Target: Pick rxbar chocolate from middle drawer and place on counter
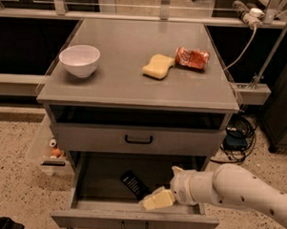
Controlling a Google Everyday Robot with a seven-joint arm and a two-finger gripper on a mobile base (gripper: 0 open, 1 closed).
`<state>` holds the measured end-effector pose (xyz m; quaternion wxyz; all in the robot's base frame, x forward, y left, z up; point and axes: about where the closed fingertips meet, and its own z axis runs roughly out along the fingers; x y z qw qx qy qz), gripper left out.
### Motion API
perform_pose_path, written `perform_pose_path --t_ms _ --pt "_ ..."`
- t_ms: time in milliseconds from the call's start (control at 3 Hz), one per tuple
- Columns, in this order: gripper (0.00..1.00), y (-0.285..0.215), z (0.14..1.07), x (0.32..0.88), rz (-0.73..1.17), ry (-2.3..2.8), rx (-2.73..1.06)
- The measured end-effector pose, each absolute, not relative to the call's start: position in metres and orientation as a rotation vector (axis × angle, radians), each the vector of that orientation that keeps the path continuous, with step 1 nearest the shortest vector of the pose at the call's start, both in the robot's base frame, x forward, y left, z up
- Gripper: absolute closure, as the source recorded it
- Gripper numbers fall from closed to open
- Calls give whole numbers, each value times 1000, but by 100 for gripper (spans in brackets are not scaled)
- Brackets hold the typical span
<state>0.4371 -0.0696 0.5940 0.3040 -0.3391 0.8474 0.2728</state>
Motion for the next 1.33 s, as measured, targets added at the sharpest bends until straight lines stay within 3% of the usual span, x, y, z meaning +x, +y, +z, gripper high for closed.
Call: perform_pose_path --t_ms 1000,1333 --pt "0 -62 564 468 740 2145 -910" --pt "0 -55 538 489 647 2086 -961"
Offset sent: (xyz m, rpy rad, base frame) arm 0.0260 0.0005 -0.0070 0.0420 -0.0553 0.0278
